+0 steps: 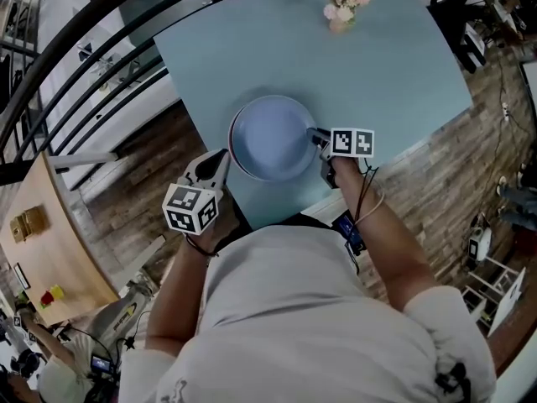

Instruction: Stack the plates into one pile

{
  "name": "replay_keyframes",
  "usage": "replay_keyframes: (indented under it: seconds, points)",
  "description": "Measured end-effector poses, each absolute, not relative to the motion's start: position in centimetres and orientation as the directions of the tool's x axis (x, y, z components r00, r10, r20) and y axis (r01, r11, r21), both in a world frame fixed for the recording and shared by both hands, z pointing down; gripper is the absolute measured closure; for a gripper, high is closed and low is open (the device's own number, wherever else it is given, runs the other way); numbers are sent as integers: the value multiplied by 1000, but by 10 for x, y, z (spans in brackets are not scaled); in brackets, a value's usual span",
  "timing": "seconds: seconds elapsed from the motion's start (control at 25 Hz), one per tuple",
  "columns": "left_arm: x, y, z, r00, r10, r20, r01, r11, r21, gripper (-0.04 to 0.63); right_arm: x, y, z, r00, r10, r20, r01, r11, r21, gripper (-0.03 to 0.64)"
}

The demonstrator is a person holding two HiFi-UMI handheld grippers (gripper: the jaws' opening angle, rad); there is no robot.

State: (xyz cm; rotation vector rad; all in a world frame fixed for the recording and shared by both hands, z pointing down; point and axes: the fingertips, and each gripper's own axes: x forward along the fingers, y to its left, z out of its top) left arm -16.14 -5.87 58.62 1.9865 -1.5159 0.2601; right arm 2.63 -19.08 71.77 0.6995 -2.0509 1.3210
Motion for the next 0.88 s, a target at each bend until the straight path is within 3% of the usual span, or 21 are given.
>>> replay_keyframes:
  seconds: [0.16, 0.52, 0.88]
  points:
    - [-166, -58, 587, 318, -800, 508, -925, -145, 352, 591, 29, -194, 718, -660, -117, 742, -711, 417, -566, 460]
    - [-166, -60, 583, 324, -799, 506, -926, -160, 341, 591, 31, -200, 701, -630, -182, 755, -696, 562, -446, 442]
    - [-171, -52, 554, 343, -812, 472, -930, -225, 289, 591, 0, -180, 631, -713, -305, 631, -582, 760, -289, 456]
